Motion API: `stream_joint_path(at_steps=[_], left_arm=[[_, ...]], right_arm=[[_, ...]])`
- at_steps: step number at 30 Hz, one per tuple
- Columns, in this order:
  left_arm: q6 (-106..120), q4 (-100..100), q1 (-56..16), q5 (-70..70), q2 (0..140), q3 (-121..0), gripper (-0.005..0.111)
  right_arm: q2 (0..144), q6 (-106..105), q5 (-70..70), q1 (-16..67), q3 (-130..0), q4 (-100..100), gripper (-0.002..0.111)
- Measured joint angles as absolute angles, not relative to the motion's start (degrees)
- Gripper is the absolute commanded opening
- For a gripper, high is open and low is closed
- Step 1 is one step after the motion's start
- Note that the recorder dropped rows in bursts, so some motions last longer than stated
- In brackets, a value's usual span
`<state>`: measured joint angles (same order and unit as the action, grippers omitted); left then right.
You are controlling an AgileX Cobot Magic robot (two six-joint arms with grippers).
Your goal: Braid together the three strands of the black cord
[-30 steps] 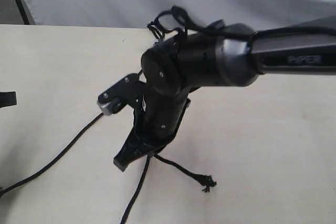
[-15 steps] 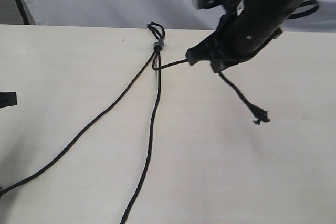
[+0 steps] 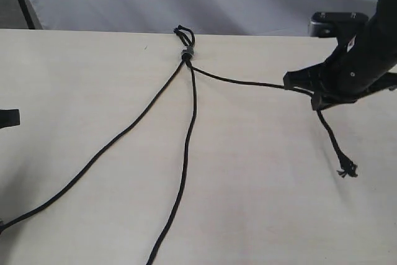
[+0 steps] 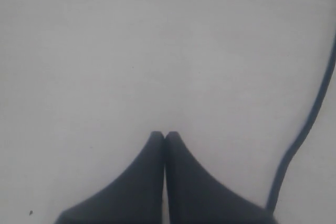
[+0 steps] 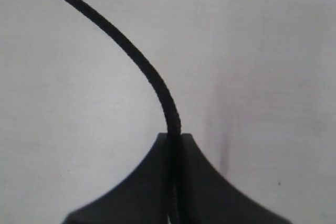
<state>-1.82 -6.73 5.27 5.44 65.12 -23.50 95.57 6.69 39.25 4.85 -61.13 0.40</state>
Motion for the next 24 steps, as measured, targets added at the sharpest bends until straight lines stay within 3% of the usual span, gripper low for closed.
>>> stream_joint_path(at_steps=[5,6,9,12,15,17,22,24], left_arm=[[-1.8,-6.7,5.3,5.5,65.1,-23.5,0.000],[-1.8,-6.7,5.3,5.5,65.1,-23.5,0.000],[-1.8,-6.9,5.3,5.5,65.1,-23.5,0.000],[-1.6,-6.9,3.2,5.5,65.1,-23.5,0.000],[-1.6,-6.5,0.2,5.5,65.1,-23.5,0.001],[-1.5,-6.5,-5.0,6.3,65.1,-23.6,0.007],[-1.5,-7.0,-17.1,7.8,65.3,-24.8,0.041],[-1.5,-8.2,-22.3,7.9,66.1,-25.7,0.047]], right_arm=[[101.8,10.0,36.8,4.8,-57.8,0.4,0.002],[103.3,10.5,36.3,5.3,-57.8,0.0,0.009],[106.7,12.1,35.6,7.3,-57.7,-2.9,0.048],[107.8,12.7,35.5,8.6,-58.0,-6.4,0.065],[106.1,12.4,35.7,8.8,-59.5,-7.6,0.066],[101.5,11.3,35.9,8.8,-60.8,-8.6,0.066],[90.8,10.8,35.1,8.8,-61.6,-9.9,0.066],[86.4,10.8,34.9,8.8,-61.6,-10.0,0.066]])
